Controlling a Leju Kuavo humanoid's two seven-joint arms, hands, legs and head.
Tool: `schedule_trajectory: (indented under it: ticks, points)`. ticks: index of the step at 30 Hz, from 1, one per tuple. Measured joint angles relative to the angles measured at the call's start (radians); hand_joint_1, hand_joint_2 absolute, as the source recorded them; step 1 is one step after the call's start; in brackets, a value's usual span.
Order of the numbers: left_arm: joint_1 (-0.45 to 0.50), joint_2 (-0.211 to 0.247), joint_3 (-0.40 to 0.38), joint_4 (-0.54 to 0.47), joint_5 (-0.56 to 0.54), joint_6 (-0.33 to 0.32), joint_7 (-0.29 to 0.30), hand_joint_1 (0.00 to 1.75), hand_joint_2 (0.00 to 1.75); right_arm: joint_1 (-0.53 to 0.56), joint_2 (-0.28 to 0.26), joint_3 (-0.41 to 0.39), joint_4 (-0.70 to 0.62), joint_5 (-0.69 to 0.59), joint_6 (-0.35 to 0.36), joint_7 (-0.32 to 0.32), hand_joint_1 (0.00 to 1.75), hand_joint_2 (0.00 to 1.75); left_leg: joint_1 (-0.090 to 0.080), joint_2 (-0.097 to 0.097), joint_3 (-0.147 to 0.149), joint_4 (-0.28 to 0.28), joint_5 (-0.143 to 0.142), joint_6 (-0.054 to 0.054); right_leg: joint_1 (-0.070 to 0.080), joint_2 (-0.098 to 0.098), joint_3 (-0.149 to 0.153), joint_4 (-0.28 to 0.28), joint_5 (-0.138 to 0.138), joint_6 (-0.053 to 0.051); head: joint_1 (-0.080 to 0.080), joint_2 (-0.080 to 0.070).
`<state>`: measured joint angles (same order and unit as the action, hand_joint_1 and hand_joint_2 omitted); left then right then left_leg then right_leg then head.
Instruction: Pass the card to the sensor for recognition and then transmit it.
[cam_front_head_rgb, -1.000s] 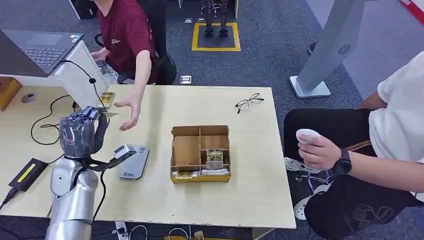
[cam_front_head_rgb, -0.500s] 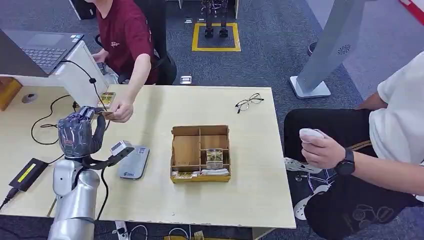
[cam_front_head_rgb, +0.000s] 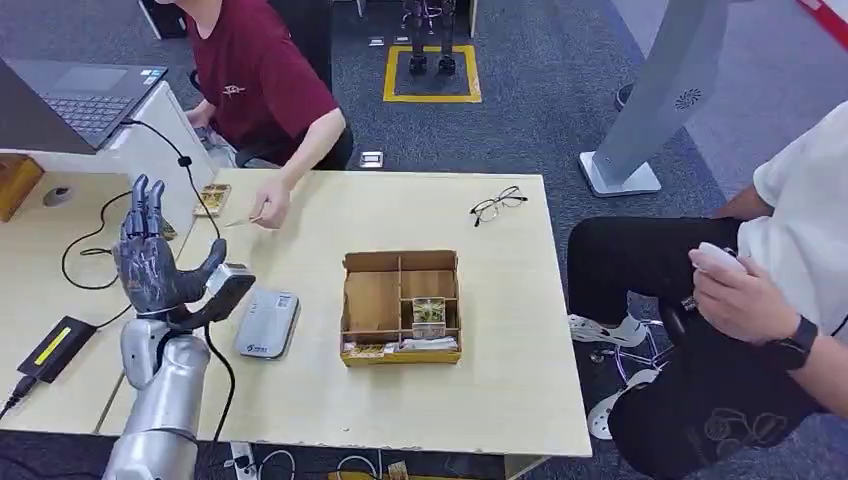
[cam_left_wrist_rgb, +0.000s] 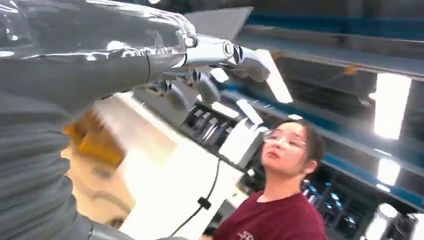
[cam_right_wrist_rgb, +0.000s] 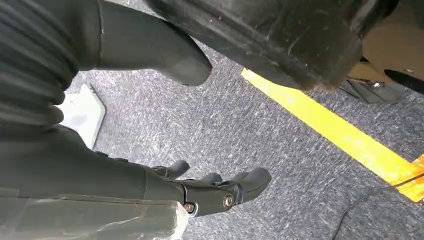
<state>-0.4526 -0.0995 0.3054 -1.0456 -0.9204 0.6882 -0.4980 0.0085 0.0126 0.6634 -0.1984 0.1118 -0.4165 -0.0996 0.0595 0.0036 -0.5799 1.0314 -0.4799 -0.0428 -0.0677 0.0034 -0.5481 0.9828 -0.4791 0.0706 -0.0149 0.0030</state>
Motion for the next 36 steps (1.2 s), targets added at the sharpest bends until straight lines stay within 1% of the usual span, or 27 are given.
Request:
schedule_trajectory:
  ticks: [1,2,3,4,6,8,10,11,13,16,19,22,24,26,30,34,36]
  points:
    - [0.003,0.008,-0.038,0.001,0.056,-0.02,0.04,0.0,1.75,0.0,0.0,0.0,0.0,-0.008,-0.004,0.0,0.0,1.75,0.0,0.0,0.0,0.0,0.0,0.0,0.0,0.0,0.0,0.0,0.0,0.0,0.0,0.0]
    - [0.007,0.021,-0.077,0.001,0.108,-0.054,0.079,0.0,1.75,0.001,0.0,-0.001,0.0,-0.015,-0.008,0.0,0.0,1.75,0.0,0.0,0.0,0.0,0.0,0.0,0.0,0.0,0.001,0.0,0.0,0.0,0.0,0.0]
    - [0.026,0.05,-0.144,-0.019,0.184,-0.132,0.127,0.0,1.75,0.003,0.0,-0.004,0.0,-0.024,-0.015,-0.006,0.0,1.75,0.0,0.001,0.0,0.0,0.0,0.0,0.0,0.001,0.001,0.0,0.0,0.0,0.001,0.0]
    - [0.053,0.079,-0.205,-0.05,0.239,-0.194,0.147,0.0,1.75,0.005,0.0,-0.009,0.0,-0.033,-0.02,-0.011,0.0,1.75,0.0,0.002,0.0,0.0,0.0,0.0,0.0,0.002,0.0,0.0,0.0,0.0,0.0,0.0]
    - [0.109,0.128,-0.309,-0.116,0.322,-0.282,0.151,0.0,1.75,0.012,0.0,-0.018,0.002,-0.048,-0.023,-0.023,0.0,1.75,0.0,0.001,-0.001,0.0,0.0,0.0,0.0,0.002,0.0,0.0,0.0,0.0,0.0,0.0]
    - [0.178,0.17,-0.389,-0.195,0.371,-0.344,0.146,0.0,1.75,0.016,0.0,-0.026,0.008,-0.058,-0.025,-0.035,0.0,1.75,0.0,0.001,-0.002,0.0,-0.001,0.0,0.0,0.001,-0.001,0.0,-0.001,0.0,0.0,0.0]
    - [0.251,0.211,-0.456,-0.274,0.344,-0.367,0.14,0.0,1.75,0.017,0.002,-0.036,0.017,-0.069,-0.025,-0.047,0.0,1.75,0.0,0.001,-0.002,0.0,-0.001,0.0,0.0,0.001,-0.001,0.0,-0.001,0.0,0.0,0.0]
    - [0.286,0.232,-0.5,-0.316,0.308,-0.374,0.139,0.0,1.75,0.016,0.003,-0.041,0.026,-0.07,-0.025,-0.055,0.0,1.75,0.0,0.001,-0.002,0.0,-0.002,0.001,0.0,0.001,-0.001,0.0,-0.001,0.001,0.0,0.0]
    - [0.351,0.269,-0.575,-0.374,0.237,-0.365,0.136,0.0,1.75,0.013,0.008,-0.048,0.043,-0.08,-0.025,-0.067,0.0,1.75,0.0,0.001,-0.002,0.0,-0.002,0.001,0.0,0.001,-0.001,0.0,-0.002,0.001,0.0,0.0]
    - [0.425,0.309,-0.658,-0.436,0.169,-0.335,0.136,0.0,1.75,0.008,0.013,-0.058,0.066,-0.089,-0.025,-0.081,0.0,1.75,0.0,0.001,-0.003,0.0,-0.002,0.001,0.0,0.0,-0.002,-0.001,-0.002,0.001,0.0,0.0]
    - [0.47,0.338,-0.729,-0.476,0.109,-0.285,0.139,0.0,1.75,-0.001,0.02,-0.068,0.091,-0.099,-0.025,-0.095,0.0,1.75,0.0,0.001,-0.002,-0.001,-0.002,0.001,0.0,0.0,-0.002,0.0,-0.002,0.001,0.0,0.0]
    - [0.498,0.357,-0.787,-0.487,0.023,-0.234,0.169,0.0,1.75,-0.011,0.028,-0.072,0.116,-0.105,-0.025,-0.106,0.0,1.75,0.0,0.001,-0.002,-0.001,-0.002,0.001,0.0,0.0,-0.001,0.0,-0.002,0.001,0.0,0.0]
    - [0.51,0.367,-0.819,-0.488,-0.001,-0.214,0.18,0.0,1.75,-0.018,0.033,-0.075,0.132,-0.106,-0.025,-0.111,0.0,1.75,0.0,0.001,-0.002,0.0,-0.002,0.001,0.0,0.0,-0.001,0.0,-0.001,0.001,0.0,0.0]
    - [0.517,0.373,-0.837,-0.488,-0.008,-0.208,0.184,0.0,1.75,-0.022,0.035,-0.077,0.142,-0.106,-0.025,-0.113,0.0,1.75,0.0,0.001,-0.002,0.0,-0.002,0.001,0.0,0.0,-0.001,0.0,-0.001,0.001,0.0,0.0]
    - [0.52,0.391,-0.866,-0.488,-0.088,-0.192,0.24,0.0,1.75,-0.029,0.04,-0.078,0.16,-0.116,-0.024,-0.116,0.0,1.75,0.0,0.001,-0.002,0.0,-0.002,0.001,0.0,0.0,-0.001,0.0,-0.001,0.001,0.0,0.0]
    - [0.52,0.397,-0.88,-0.483,-0.102,-0.18,0.245,0.0,1.75,-0.034,0.043,-0.078,0.168,-0.118,-0.024,-0.116,0.0,1.75,0.0,0.001,-0.002,0.0,-0.002,0.001,0.0,0.0,-0.001,0.0,-0.001,0.001,0.0,0.0]
    - [0.518,0.397,-0.884,-0.471,-0.136,-0.154,0.27,0.0,1.75,-0.036,0.043,-0.078,0.171,-0.118,-0.024,-0.116,0.0,1.75,0.0,0.001,-0.002,0.0,-0.002,0.001,0.0,0.0,-0.001,0.0,-0.001,0.001,0.0,0.0]
